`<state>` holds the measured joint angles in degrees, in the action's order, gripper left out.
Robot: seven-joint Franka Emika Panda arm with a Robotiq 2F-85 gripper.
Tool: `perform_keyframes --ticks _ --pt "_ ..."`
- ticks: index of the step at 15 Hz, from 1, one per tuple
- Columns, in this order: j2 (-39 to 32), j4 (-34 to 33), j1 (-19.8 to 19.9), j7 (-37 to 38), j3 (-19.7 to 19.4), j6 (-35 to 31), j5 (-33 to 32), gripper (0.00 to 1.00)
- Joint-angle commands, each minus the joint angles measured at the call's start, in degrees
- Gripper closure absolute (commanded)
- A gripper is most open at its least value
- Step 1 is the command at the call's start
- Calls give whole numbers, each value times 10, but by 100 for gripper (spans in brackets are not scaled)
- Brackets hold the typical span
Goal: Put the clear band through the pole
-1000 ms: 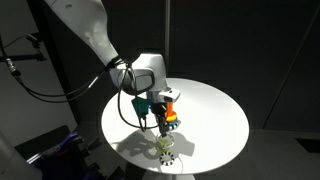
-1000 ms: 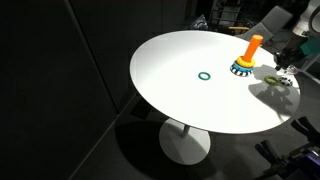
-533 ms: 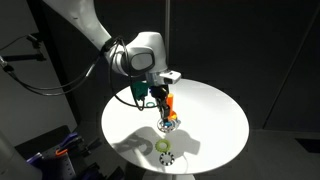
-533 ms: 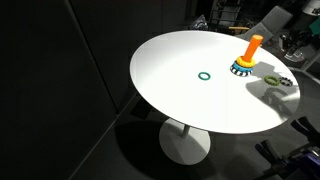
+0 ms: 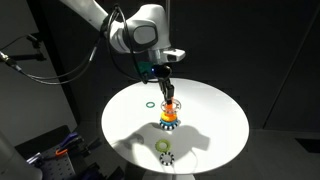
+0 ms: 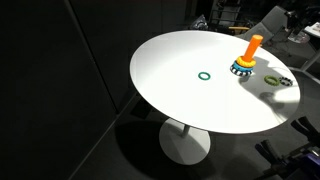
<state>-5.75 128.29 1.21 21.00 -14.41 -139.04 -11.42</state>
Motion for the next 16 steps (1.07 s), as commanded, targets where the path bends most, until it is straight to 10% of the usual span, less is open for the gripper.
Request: perform_keyframes --ticks 1,16 --pt "-1 -44 17 9 27 38 16 91" --pt "-94 -178 -3 43 71 98 23 91"
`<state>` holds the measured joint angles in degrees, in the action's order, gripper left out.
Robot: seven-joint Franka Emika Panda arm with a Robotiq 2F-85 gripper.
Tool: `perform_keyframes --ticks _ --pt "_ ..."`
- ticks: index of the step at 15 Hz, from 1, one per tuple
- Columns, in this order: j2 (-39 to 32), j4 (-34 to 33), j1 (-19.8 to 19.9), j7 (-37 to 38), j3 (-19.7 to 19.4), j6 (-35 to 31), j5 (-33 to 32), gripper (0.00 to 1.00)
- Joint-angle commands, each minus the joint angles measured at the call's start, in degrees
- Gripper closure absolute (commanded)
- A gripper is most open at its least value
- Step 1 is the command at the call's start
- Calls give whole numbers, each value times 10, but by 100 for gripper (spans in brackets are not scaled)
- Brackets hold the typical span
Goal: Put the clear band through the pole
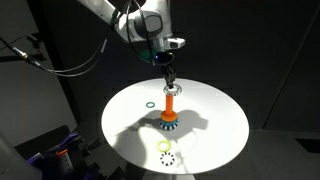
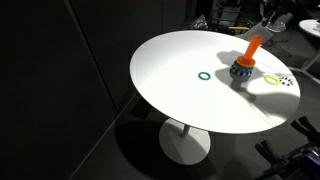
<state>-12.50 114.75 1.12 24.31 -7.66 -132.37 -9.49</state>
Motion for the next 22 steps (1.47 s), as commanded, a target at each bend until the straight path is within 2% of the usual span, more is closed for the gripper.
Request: perform_keyframes --ticks 1,9,22 --pt "-32 -50 -4 10 3 35 4 91" --pt "-64 -82 -14 8 4 73 6 91" --pt "-86 -93 -14 5 4 91 10 91"
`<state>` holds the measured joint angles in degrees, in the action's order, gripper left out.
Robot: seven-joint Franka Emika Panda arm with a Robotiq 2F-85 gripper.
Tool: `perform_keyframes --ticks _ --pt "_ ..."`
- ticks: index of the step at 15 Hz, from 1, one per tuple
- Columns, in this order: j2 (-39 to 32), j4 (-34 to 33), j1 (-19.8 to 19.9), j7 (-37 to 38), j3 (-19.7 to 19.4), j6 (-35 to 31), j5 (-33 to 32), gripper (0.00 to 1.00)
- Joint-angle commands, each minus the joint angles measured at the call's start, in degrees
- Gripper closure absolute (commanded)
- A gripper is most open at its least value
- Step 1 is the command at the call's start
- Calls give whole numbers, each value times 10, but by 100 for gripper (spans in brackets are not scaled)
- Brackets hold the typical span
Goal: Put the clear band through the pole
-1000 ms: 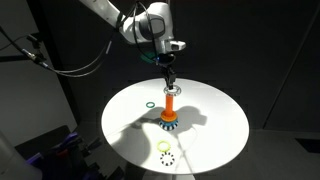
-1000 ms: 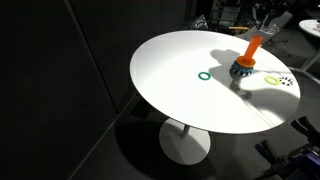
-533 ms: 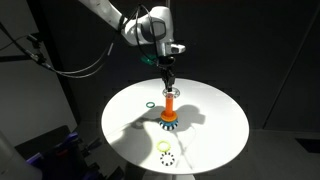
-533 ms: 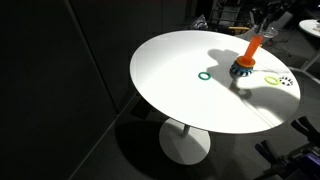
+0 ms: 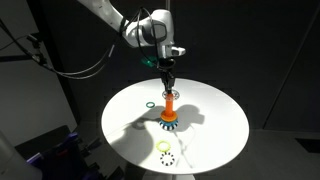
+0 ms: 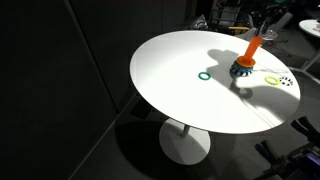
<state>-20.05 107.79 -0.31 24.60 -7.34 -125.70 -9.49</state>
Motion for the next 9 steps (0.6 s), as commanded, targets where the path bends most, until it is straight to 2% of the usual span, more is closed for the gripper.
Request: perform_keyframes --ticks 1,5,6,7,8,9 --pt "-11 -23 0 2 1 25 11 91" --pt "-13 -24 0 0 2 25 12 90" --pt "-13 -23 0 0 2 25 12 84" --pt "-12 -23 0 -1 2 26 12 63" --pt "-12 -22 -1 0 2 26 12 47" --pt "-11 -22 -1 0 3 26 12 42"
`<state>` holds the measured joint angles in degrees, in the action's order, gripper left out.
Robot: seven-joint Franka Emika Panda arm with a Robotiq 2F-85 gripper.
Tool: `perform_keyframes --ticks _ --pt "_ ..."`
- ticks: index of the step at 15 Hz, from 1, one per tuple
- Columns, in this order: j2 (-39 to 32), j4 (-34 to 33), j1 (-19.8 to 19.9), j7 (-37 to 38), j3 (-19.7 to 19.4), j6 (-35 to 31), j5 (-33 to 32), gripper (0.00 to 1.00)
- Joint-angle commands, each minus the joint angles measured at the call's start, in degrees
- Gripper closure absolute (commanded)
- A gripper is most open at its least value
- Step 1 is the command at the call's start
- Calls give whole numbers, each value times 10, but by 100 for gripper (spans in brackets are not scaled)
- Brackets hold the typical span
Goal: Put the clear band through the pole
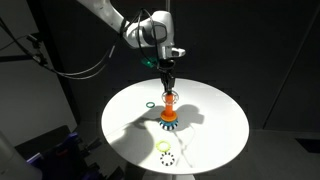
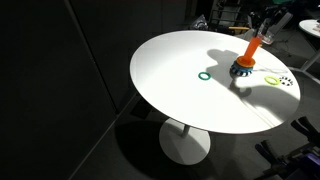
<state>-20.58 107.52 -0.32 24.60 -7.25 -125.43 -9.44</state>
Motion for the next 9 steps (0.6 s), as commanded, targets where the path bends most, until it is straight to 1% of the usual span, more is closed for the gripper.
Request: perform_keyframes --ticks 1,4,5,6,9 --pt "-6 -19 -1 0 2 23 11 33" --pt "-7 -19 -1 0 2 23 10 8" --pt "-7 -19 -1 0 2 23 10 2" --pt "-7 -19 -1 0 2 23 10 0" --pt "-7 -19 -1 0 3 22 11 0"
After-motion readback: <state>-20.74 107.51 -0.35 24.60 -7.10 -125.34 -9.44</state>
